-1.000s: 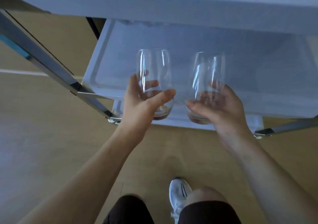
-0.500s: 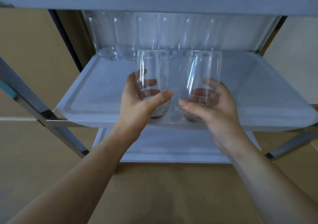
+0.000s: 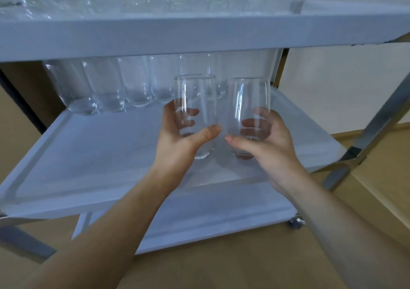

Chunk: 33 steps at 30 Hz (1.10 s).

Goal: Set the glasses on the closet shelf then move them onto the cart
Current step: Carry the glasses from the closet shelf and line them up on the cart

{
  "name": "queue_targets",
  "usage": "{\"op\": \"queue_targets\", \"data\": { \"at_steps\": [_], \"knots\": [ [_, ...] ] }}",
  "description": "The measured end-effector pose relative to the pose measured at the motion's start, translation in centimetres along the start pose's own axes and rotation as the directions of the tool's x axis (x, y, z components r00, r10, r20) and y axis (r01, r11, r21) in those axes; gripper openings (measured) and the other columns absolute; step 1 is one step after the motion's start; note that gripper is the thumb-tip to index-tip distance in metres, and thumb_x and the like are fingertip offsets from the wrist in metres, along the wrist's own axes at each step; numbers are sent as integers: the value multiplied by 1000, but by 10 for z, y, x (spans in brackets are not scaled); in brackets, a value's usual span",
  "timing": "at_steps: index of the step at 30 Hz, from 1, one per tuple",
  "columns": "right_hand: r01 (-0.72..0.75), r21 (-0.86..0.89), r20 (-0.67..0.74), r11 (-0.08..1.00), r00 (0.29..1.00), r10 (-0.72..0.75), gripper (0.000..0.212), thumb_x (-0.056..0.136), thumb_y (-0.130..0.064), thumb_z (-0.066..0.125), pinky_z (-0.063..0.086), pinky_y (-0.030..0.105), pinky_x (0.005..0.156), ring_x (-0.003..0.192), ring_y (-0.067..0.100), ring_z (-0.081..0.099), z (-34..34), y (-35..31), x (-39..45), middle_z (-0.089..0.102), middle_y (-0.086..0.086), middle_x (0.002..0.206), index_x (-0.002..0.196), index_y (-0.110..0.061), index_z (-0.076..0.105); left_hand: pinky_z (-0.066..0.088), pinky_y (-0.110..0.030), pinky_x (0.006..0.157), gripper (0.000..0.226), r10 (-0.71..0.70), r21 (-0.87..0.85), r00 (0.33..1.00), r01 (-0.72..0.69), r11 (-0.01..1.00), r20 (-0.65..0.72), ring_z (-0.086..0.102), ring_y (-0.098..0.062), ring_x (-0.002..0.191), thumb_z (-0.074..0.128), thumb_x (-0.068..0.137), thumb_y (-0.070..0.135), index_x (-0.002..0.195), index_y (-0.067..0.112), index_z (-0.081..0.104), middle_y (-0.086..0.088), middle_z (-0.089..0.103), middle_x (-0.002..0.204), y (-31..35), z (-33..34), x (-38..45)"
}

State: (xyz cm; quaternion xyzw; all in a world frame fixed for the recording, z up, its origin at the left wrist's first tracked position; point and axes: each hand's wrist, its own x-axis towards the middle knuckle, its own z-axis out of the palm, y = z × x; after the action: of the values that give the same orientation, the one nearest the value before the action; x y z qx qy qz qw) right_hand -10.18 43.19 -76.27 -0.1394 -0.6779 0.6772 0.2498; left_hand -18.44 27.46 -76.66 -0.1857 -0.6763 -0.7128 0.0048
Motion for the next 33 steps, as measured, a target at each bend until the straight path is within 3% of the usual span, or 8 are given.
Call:
{"op": "queue_targets", "data": {
  "at_steps": [4, 7, 10, 16, 18, 23, 27, 33],
  "knots": [
    [10, -28, -27, 1000, 1000, -11, 85, 65, -12, 93, 53, 17, 56, 112, 18, 61, -18, 7, 31, 60, 5, 121, 136, -24, 48, 58, -43, 87, 88, -24, 17, 999, 23, 1000, 41, 64, -26, 109, 91, 51, 44, 128, 33, 49, 5, 64, 119, -12, 26, 31],
    [7, -81, -62, 997, 998, -12, 87, 63, -19, 95, 58, 28, 69, 111, 19, 63, -25, 17, 54, 61, 5, 119, 136, -26, 48, 60, -51, 86, 91, -73, -32, 996, 75, 997, 60, 66, -36, 110, 94, 48, 34, 127, 27, 49, -3, 63, 120, -23, 42, 54],
    [0, -130, -104, 991, 994, -13, 89, 61, -23, 96, 59, 38, 87, 109, 17, 65, -29, 26, 83, 61, 1, 114, 136, -25, 48, 61, -49, 86, 96, -105, -74, 993, 110, 991, 61, 68, -31, 109, 92, 47, 27, 131, 22, 45, -6, 61, 122, -29, 54, 76],
    [21, -169, -133, 985, 990, -44, 88, 60, -23, 97, 54, 37, 97, 108, 15, 63, -31, 39, 134, 60, -2, 111, 135, -24, 49, 57, -50, 93, 93, -69, -84, 996, 74, 994, 58, 65, -29, 113, 93, 41, 34, 123, 31, 49, -2, 63, 121, -42, 62, 94],
    [52, -210, -127, 976, 989, -80, 88, 57, -24, 98, 54, 37, 97, 108, 14, 62, -30, 45, 148, 61, -3, 113, 131, -27, 51, 58, -45, 90, 93, -29, -51, 997, 33, 998, 72, 62, -25, 111, 91, 38, 40, 122, 34, 49, 0, 64, 121, -46, 61, 94],
    [66, -304, -99, 951, 990, -100, 95, 57, -22, 99, 51, 31, 96, 112, 15, 60, -26, 50, 183, 60, -4, 122, 136, -25, 45, 53, -20, 69, 87, 18, -51, 994, -12, 999, 109, 59, -18, 110, 90, 45, 26, 121, 35, 49, 1, 63, 121, -51, 60, 95],
    [62, -395, -66, 916, 993, -96, 100, 58, -25, 99, 45, 23, 93, 116, 16, 57, -20, 51, 214, 58, 1, 132, 139, -21, 42, 55, -31, 79, 93, 25, -53, 995, -20, 998, 100, 59, -21, 114, 90, 36, 38, 120, 39, 49, 1, 63, 122, -54, 62, 98],
    [92, -483, -1, 871, 994, -106, 104, 62, -39, 96, 45, 32, 106, 129, 21, 51, -13, 55, 240, 52, 3, 142, 145, -19, 37, 59, -40, 84, 94, 37, -51, 994, -32, 998, 99, 59, -22, 114, 88, 36, 39, 122, 37, 48, 0, 62, 123, -56, 64, 100]
  ]
}}
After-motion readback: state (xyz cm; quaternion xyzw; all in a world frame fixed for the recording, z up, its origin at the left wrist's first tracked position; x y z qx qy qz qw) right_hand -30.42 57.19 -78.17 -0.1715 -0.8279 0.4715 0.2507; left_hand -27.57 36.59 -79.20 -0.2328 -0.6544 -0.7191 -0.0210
